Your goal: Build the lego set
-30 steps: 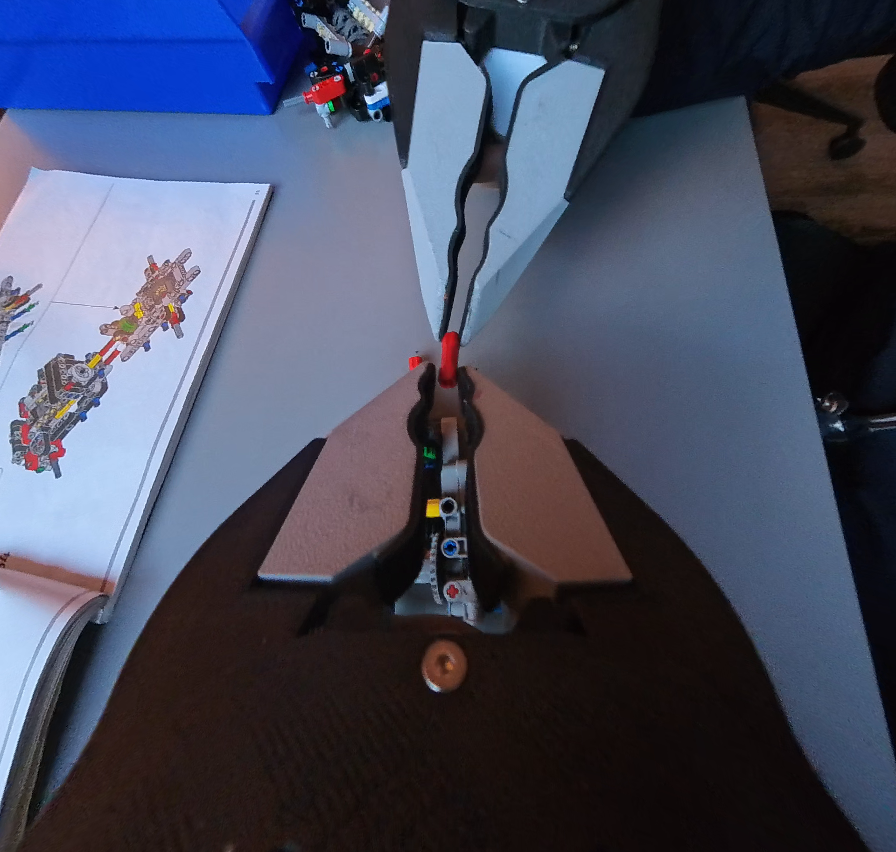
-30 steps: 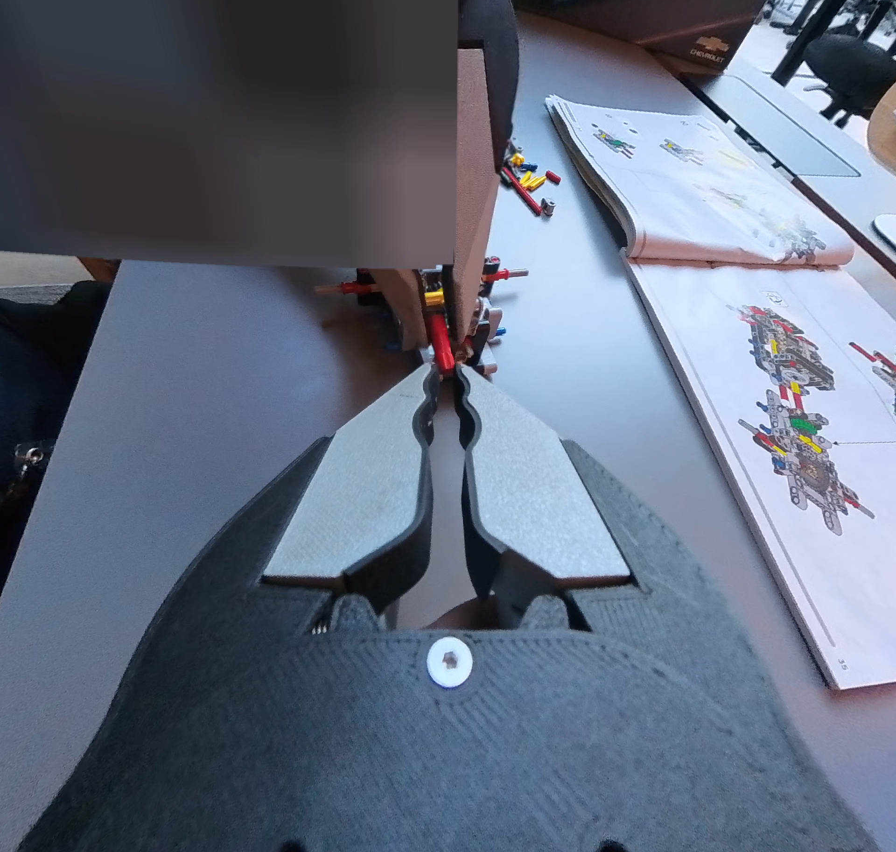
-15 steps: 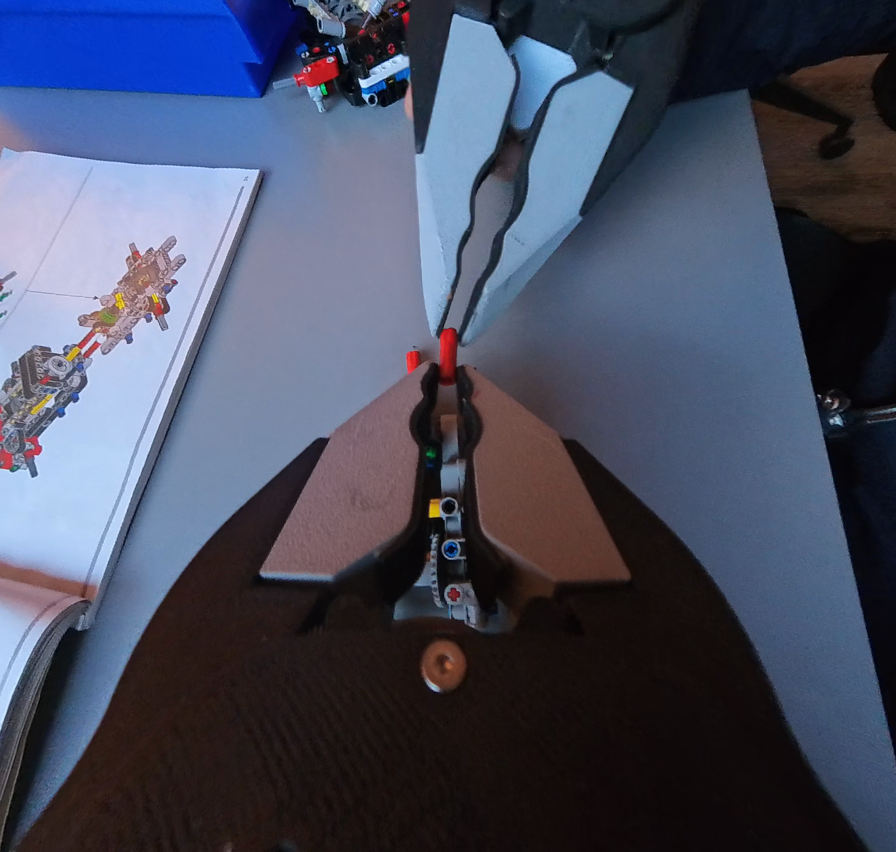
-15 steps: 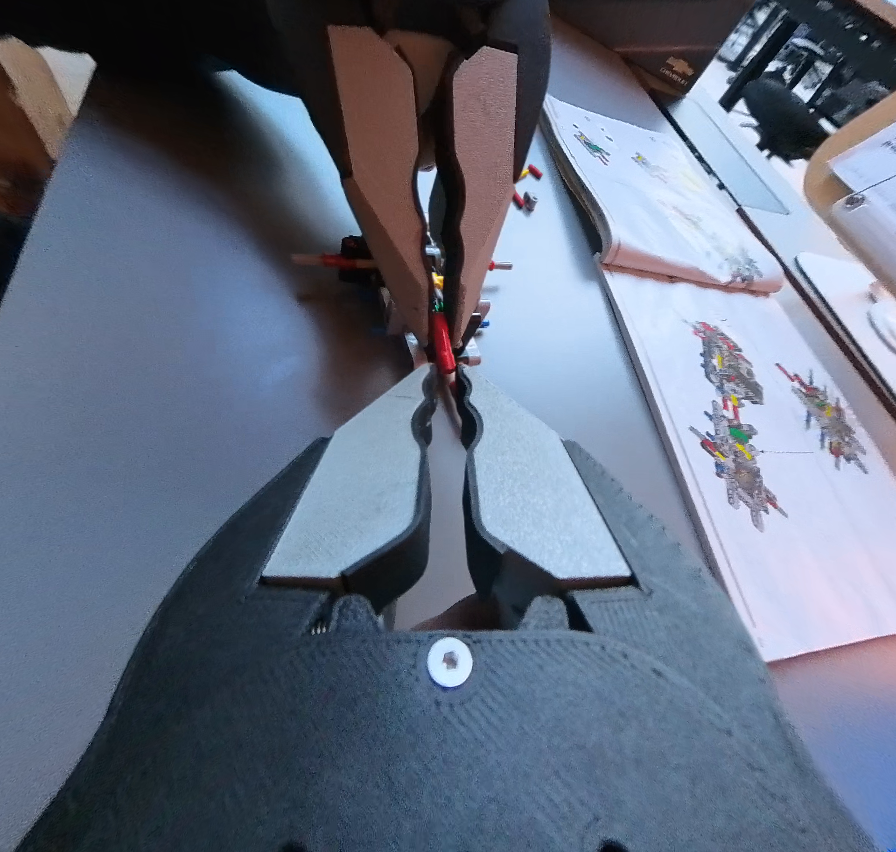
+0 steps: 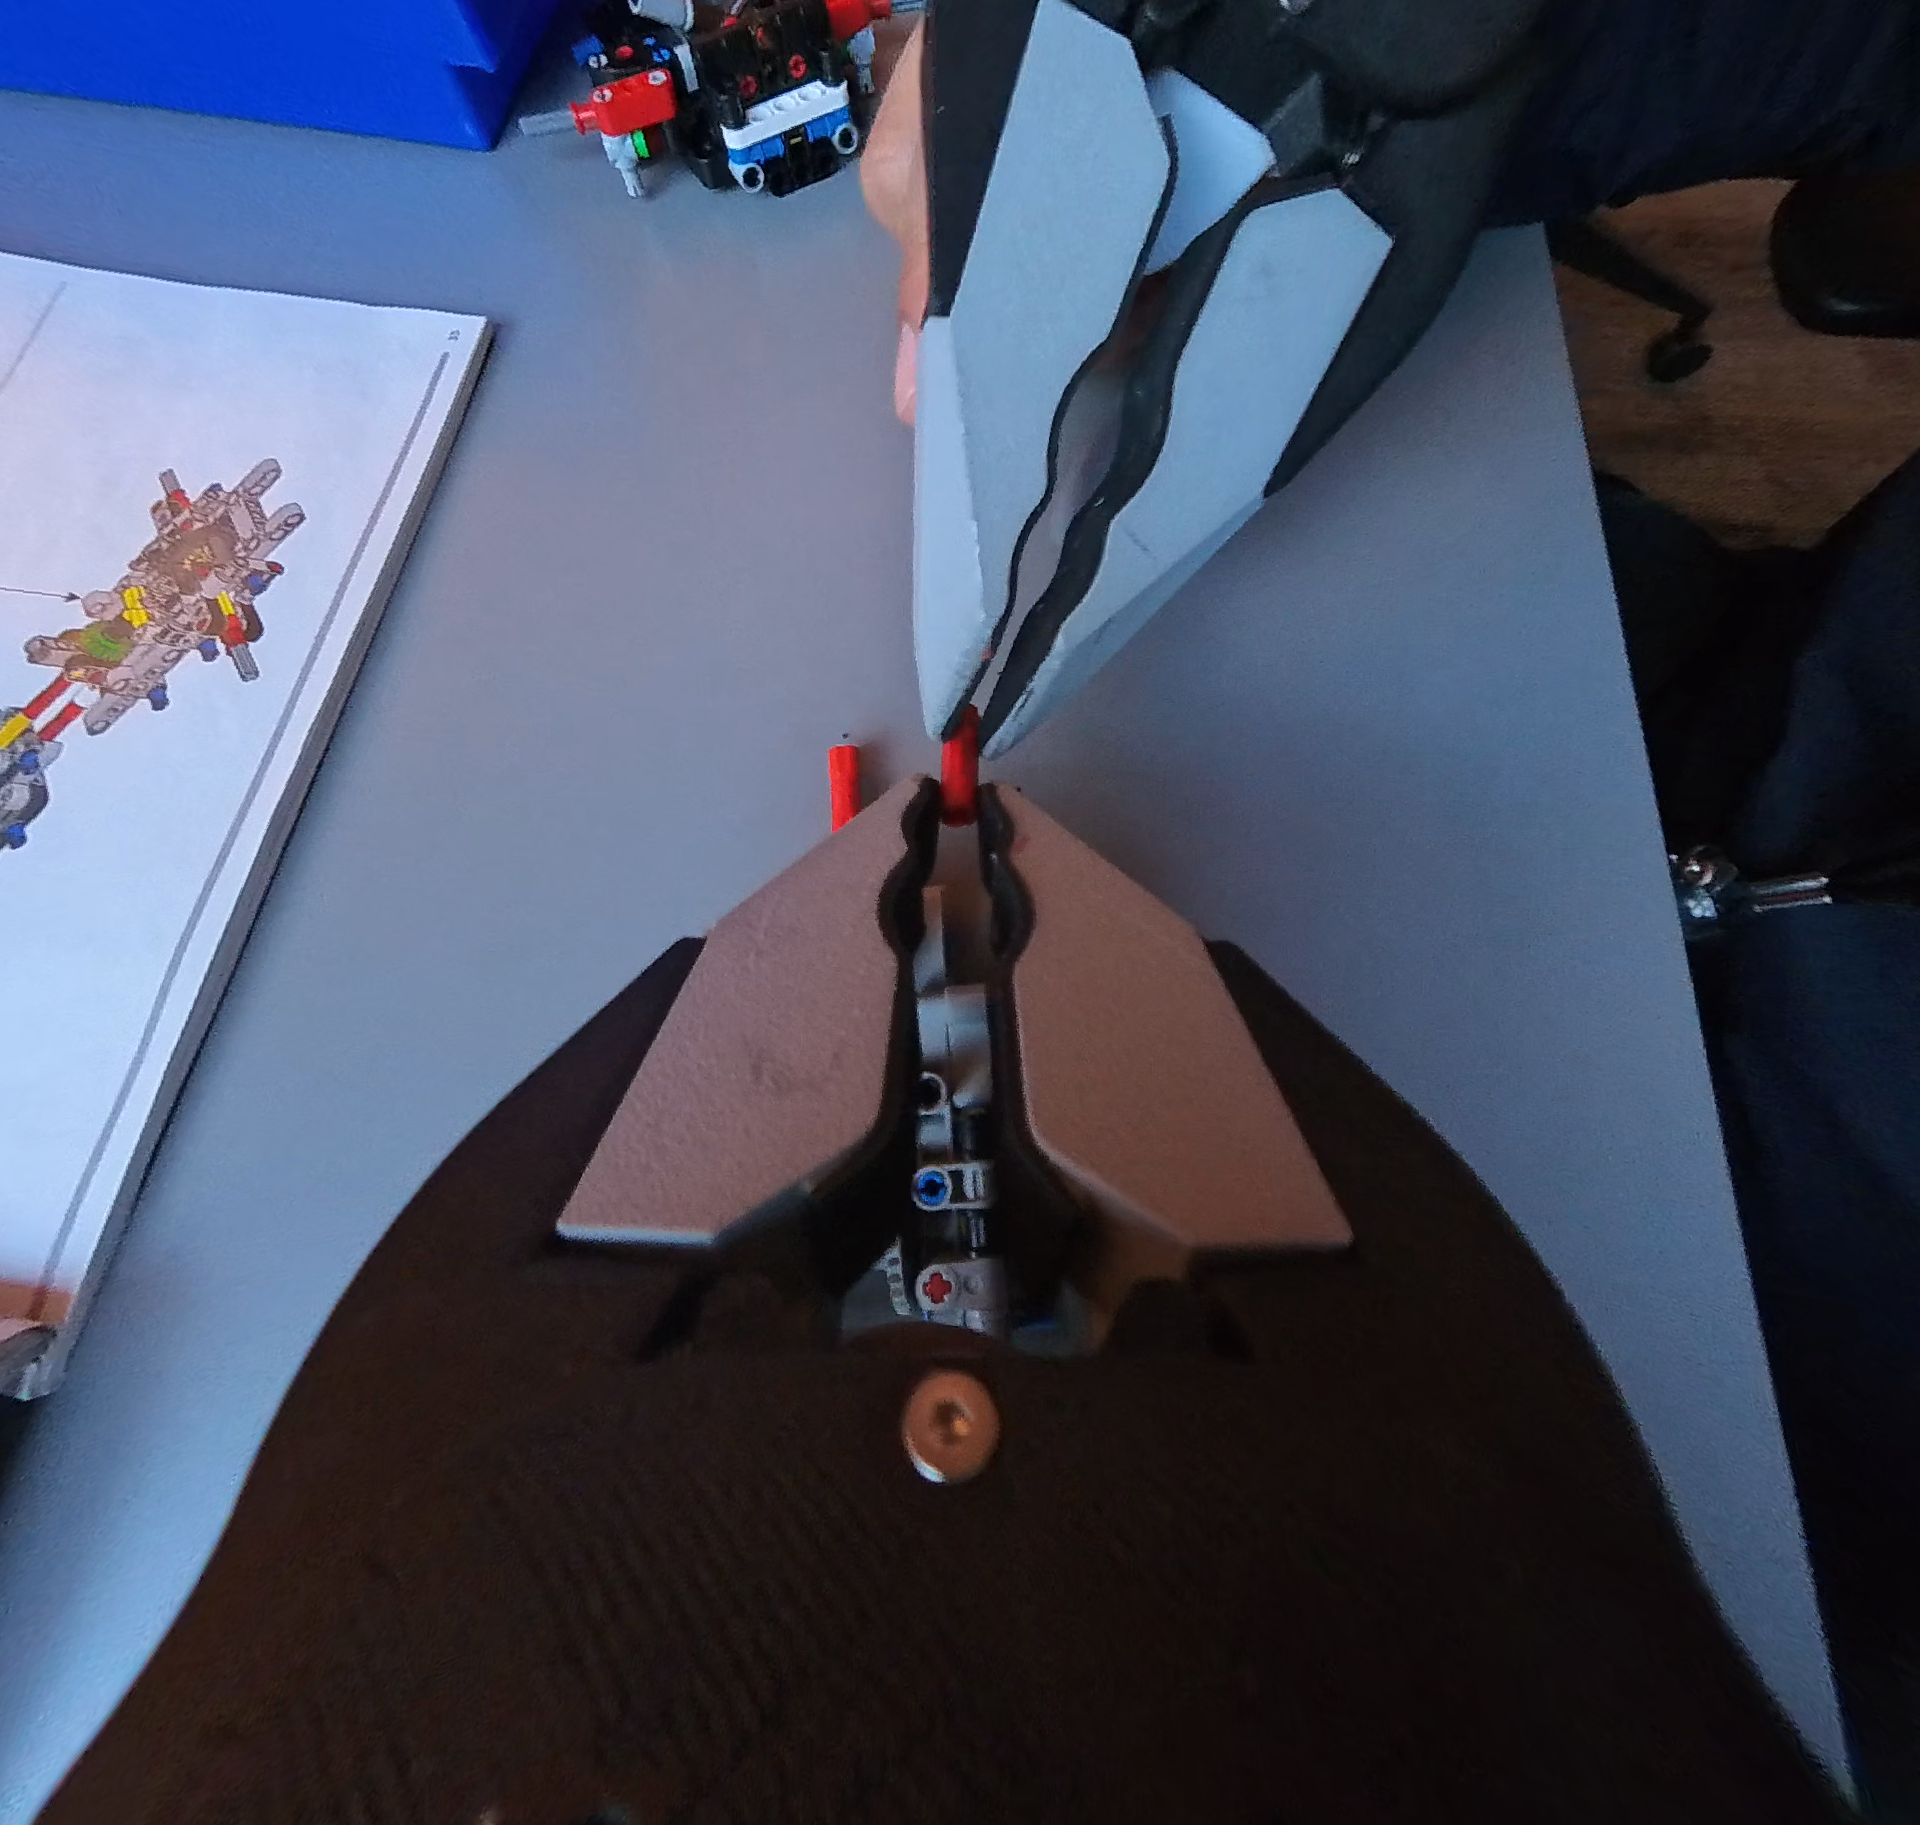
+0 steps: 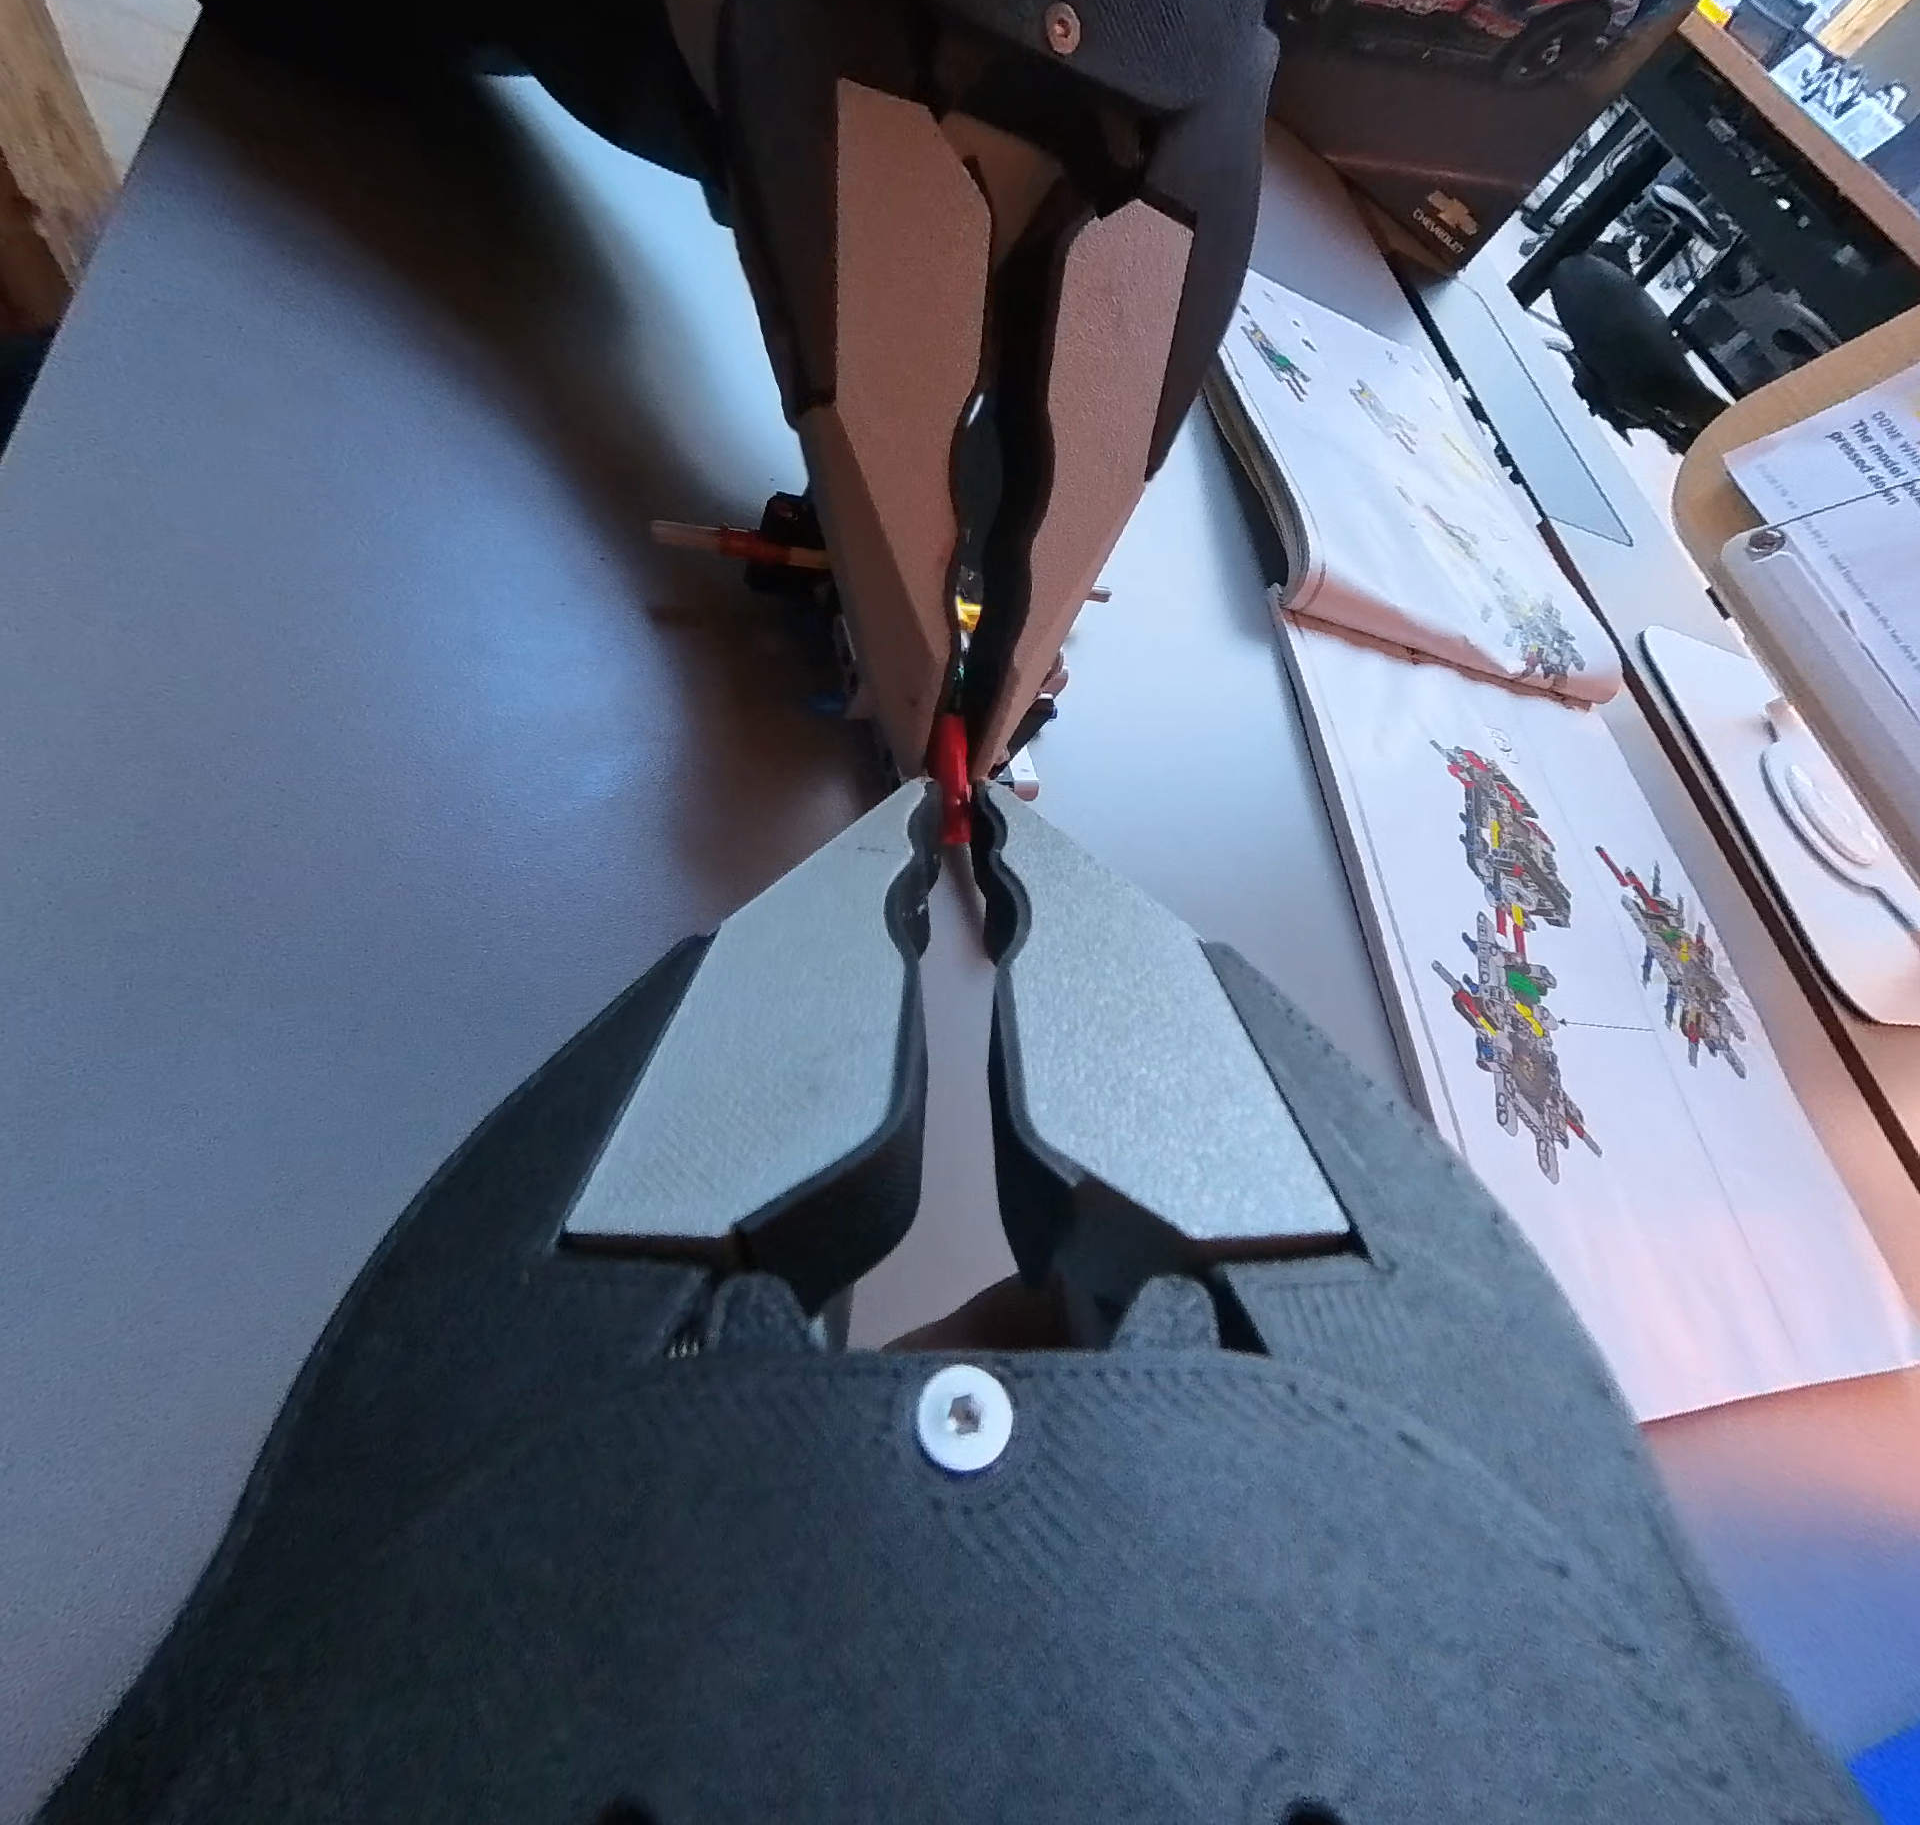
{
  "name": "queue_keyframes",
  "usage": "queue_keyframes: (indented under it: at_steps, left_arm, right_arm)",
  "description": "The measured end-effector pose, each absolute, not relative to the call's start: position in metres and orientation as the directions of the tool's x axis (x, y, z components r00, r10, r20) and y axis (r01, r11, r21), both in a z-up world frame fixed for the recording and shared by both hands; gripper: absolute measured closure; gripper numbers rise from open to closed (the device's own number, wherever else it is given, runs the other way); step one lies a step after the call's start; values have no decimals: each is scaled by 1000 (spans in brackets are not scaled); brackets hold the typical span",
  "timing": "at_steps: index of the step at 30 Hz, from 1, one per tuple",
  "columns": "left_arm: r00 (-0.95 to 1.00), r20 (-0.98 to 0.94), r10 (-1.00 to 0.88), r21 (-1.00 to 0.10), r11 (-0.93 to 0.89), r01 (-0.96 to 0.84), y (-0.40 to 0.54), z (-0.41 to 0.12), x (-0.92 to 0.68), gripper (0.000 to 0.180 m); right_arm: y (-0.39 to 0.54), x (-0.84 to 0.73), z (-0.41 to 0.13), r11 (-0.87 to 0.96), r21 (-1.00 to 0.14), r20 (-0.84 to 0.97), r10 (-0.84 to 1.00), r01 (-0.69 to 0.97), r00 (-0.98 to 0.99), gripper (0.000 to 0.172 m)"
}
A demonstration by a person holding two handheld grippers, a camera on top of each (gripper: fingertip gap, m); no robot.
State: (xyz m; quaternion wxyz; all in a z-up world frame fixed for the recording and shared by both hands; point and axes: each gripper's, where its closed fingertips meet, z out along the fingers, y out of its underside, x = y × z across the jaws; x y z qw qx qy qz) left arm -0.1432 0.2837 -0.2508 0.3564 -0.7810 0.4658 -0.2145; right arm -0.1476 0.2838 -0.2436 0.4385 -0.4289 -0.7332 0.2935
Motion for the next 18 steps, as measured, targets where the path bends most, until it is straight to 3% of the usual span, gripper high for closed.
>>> queue_keyframes:
  at_steps: [18]
  left_arm:
    - [484,79,-872,-757,-368,-539,282,-250,-142,175]
  right_arm:
    - [285,-148,-249,531,-752,470,847,391,-248,167]
